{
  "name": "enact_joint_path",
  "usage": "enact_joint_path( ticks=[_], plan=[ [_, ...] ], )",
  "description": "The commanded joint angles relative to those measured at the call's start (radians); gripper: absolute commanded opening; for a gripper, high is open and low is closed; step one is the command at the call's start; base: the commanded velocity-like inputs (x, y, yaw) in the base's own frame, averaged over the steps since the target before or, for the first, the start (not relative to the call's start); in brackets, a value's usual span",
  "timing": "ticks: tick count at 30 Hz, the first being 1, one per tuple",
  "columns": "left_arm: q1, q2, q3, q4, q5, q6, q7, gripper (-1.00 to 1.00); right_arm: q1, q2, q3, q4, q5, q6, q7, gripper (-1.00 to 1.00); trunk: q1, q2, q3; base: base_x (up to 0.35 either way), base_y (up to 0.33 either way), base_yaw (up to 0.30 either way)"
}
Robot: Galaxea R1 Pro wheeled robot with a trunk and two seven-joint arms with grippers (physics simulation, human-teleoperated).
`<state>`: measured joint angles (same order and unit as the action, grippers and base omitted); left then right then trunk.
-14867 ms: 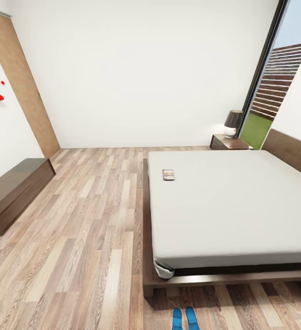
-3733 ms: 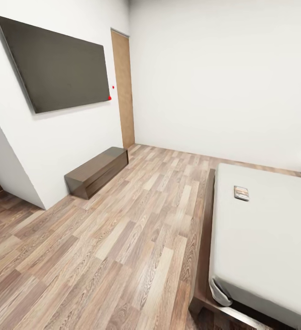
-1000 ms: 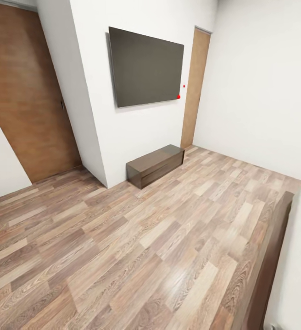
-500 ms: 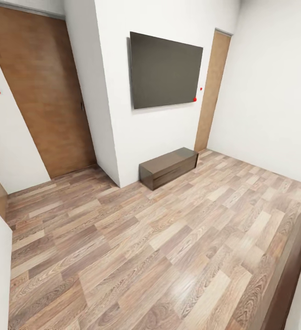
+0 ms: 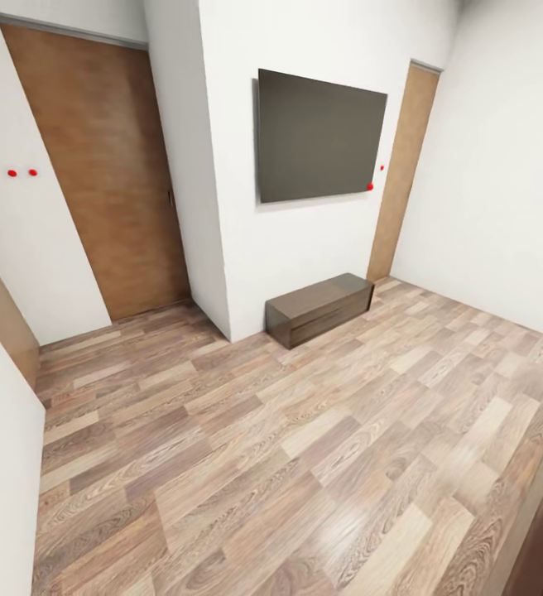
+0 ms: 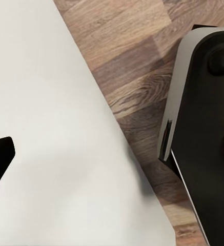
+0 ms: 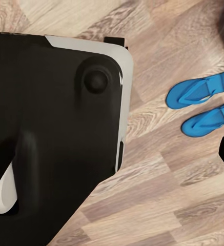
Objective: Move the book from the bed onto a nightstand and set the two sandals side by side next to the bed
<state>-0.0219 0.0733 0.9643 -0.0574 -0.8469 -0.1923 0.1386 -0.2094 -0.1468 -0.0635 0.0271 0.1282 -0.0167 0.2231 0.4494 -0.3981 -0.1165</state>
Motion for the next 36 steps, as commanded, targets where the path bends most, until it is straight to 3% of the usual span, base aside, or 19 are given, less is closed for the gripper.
enact_joint_path(
  ticks=[1,36],
  plan=[
    [-0.001,0.0,0.007,0.002,-0.01,-0.004,0.006,1.0,-0.001,0.0,-0.007,0.002,0.01,-0.002,0.002,1.0,0.001,-0.002,-0.001,0.0,0.0,0.143],
    [-0.001,0.0,0.007,0.002,-0.011,-0.003,0.005,1.0,-0.001,0.0,-0.007,0.002,0.009,-0.002,0.002,1.0,0.001,-0.002,0.011,0.0,0.0,0.034]
  ],
)
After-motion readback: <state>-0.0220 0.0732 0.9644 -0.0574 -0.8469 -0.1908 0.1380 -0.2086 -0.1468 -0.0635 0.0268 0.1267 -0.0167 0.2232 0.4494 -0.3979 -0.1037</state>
